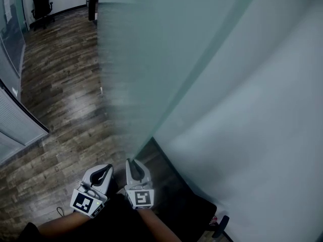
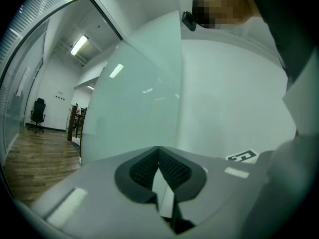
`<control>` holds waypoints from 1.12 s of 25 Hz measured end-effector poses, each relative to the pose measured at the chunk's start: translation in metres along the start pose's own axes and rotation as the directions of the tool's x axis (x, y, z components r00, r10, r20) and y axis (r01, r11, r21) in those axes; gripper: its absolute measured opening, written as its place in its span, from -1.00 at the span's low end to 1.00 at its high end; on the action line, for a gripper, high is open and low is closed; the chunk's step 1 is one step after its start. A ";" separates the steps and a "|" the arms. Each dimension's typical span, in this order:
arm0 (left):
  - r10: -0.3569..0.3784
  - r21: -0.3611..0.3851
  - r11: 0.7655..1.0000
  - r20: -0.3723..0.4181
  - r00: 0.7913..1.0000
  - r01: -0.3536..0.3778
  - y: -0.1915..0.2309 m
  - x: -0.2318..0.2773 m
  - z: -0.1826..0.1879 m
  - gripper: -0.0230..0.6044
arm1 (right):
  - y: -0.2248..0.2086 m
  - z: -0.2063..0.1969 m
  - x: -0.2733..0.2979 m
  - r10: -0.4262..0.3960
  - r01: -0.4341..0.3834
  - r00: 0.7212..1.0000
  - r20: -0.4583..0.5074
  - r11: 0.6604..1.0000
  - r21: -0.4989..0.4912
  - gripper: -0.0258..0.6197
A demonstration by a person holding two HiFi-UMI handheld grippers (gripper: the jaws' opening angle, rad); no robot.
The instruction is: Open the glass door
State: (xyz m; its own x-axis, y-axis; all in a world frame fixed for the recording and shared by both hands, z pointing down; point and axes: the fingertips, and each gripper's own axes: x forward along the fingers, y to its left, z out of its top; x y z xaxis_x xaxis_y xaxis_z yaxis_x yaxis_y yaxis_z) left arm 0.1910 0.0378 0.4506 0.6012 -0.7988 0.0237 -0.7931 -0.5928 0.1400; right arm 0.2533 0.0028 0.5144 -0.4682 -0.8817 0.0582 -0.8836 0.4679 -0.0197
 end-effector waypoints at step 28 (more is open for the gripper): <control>-0.255 -0.037 0.967 -0.102 0.961 0.253 -0.014 0.116 -0.039 -0.93 | -0.114 -0.025 -0.001 -0.207 0.207 0.978 -0.005 0.977 0.046 -0.73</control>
State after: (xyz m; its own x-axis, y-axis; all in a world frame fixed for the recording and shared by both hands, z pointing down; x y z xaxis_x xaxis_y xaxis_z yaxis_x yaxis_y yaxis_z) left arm 0.2754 -0.0429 0.4896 0.7904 -0.6063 0.0882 -0.6113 -0.7711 0.1782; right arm 0.3545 -0.0484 0.5420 -0.2754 -0.9590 0.0662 -0.9608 0.2722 -0.0532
